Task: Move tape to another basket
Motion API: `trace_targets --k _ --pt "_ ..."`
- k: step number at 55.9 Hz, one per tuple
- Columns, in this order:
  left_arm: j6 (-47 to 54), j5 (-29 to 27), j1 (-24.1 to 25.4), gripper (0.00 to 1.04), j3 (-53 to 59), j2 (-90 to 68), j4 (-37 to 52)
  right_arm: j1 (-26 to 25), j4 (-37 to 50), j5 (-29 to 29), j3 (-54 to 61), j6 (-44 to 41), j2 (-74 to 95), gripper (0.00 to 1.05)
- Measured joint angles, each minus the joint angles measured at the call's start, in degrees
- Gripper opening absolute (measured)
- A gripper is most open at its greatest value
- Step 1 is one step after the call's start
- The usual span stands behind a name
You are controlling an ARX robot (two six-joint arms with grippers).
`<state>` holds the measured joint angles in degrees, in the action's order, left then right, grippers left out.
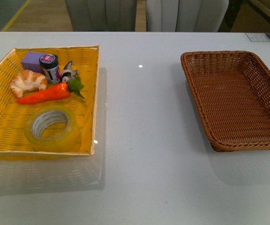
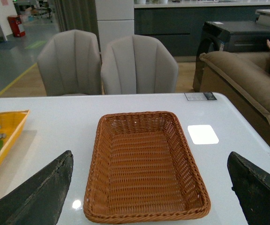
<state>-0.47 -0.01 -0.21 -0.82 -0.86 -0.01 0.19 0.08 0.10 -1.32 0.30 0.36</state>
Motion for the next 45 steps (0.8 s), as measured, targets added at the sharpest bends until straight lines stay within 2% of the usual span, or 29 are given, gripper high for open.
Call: trace_targets --k 41,42,43,44,45 --pt "0.0 0.0 0.0 0.96 0.0 0.0 0.0 0.0 0.0 0.0 0.0 0.0 0.0 0.96" --pt "-0.3 0.4 0.1 0.96 0.0 -0.1 -0.1 0.0 0.0 0.0 0.0 0.0 0.0 0.96" --pt "-1.8 3.1 0.9 0.96 -0.6 -1.1 -1.8 0.0 0.0 0.0 0.0 0.0 0.0 0.96" --pt "-4.4 8.6 2.6 0.96 -2.1 -3.0 -5.5 0.0 0.0 0.0 0.0 0.0 0.0 0.96" --pt "-6.3 11.7 3.7 0.96 -3.2 -5.0 -7.5 0.0 0.0 0.0 0.0 0.0 0.0 0.96"
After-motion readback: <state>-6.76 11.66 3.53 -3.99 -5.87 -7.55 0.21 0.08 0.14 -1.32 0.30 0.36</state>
